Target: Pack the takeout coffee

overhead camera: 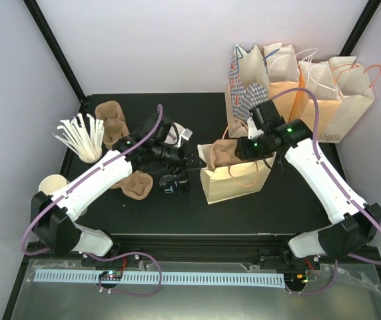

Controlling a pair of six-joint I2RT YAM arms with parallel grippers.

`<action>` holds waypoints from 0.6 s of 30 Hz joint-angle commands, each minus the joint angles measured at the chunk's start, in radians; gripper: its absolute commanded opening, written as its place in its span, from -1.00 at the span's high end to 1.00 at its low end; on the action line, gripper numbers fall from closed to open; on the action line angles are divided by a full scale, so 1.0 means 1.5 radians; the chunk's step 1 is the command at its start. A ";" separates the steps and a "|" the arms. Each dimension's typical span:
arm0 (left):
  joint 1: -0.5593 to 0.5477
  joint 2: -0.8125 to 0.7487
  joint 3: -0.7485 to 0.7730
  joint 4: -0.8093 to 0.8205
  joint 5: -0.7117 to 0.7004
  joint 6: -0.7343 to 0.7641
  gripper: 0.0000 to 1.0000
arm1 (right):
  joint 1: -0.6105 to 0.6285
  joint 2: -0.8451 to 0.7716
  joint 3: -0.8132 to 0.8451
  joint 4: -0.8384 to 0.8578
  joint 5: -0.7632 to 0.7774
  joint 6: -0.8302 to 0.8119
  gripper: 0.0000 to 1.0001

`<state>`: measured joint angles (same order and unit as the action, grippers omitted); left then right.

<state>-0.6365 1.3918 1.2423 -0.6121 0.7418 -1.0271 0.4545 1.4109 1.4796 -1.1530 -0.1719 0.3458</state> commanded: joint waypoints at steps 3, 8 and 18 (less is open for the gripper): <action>-0.001 0.019 0.031 0.064 0.054 -0.031 0.69 | 0.036 -0.009 -0.009 0.007 0.114 -0.041 0.25; 0.017 0.032 0.110 -0.002 0.012 0.065 0.13 | 0.052 -0.013 -0.016 0.022 0.128 -0.056 0.25; 0.035 0.107 0.336 -0.120 -0.038 0.418 -0.34 | 0.052 -0.056 -0.036 0.036 0.052 -0.130 0.25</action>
<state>-0.5762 1.4956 1.6627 -0.7486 0.6640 -0.6743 0.5289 1.3598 1.4334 -1.1126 -0.0414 0.2165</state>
